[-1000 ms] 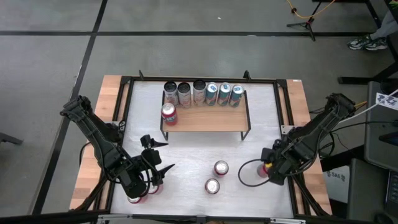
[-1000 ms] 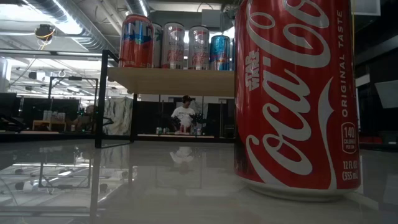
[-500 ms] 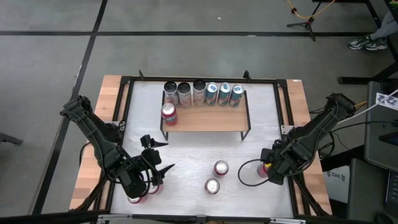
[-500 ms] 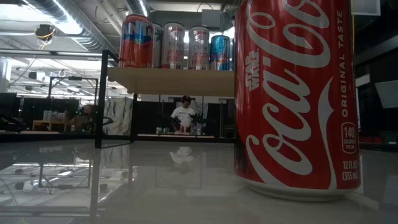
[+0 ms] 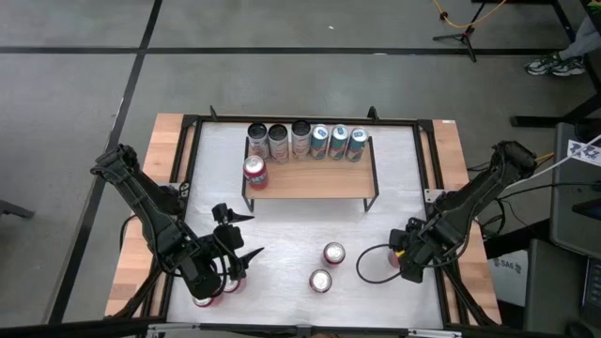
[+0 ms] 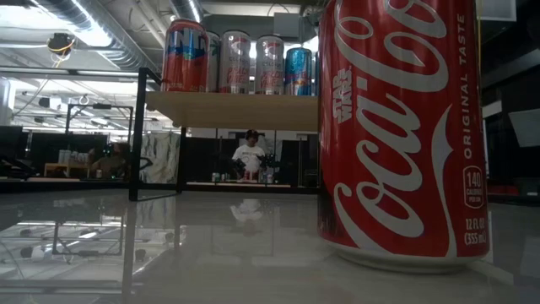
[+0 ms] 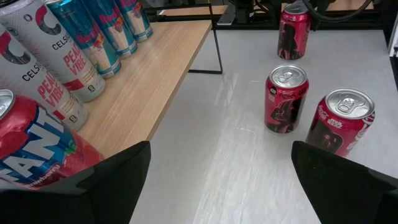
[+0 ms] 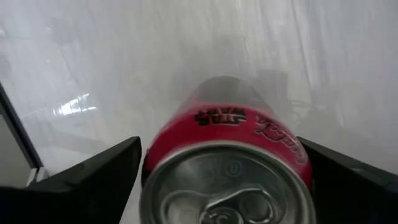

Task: Place canned beverage on shelf
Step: Put the right red soda can on the shelf aligned with the blue soda can

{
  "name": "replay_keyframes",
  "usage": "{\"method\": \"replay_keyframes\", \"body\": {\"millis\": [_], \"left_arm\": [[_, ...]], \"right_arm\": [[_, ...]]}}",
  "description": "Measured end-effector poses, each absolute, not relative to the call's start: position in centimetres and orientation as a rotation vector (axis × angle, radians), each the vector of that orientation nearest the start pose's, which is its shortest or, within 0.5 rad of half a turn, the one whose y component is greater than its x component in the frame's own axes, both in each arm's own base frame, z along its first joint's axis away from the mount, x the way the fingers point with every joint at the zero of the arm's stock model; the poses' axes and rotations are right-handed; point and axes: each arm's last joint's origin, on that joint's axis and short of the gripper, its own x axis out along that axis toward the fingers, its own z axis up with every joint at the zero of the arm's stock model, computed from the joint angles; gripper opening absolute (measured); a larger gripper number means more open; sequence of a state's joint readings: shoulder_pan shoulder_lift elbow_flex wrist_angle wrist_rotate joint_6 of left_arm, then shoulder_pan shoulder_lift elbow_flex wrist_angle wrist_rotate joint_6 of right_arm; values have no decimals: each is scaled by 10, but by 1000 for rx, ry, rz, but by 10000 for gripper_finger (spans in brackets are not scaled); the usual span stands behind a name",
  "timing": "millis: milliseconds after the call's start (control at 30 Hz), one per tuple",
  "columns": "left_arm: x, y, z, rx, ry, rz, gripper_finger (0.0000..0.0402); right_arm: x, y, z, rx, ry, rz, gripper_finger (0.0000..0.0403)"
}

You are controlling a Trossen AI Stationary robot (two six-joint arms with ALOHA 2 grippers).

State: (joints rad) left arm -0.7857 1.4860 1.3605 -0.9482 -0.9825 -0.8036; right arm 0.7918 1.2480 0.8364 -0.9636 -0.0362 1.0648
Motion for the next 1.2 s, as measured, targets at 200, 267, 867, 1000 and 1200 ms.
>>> {"method": "replay_keyframes", "body": {"millis": [200,267,867,1000,1200], "left_arm": [[221,-187,322,60,541,417,382],[221,-187,322,60,541,417,382],[221,-187,322,61,541,417,382],[221,-187,322,62,542,416,382],[221,-187,322,62,542,418,382]], "right_arm": [[142,145,216,346,1467,-74,395],[142,145,216,344,1463,-77,395],[142,145,217,349,1470,-74,288],[142,145,217,369,1469,-91,288],[152,146,232,432,1432,-85,294]]}}
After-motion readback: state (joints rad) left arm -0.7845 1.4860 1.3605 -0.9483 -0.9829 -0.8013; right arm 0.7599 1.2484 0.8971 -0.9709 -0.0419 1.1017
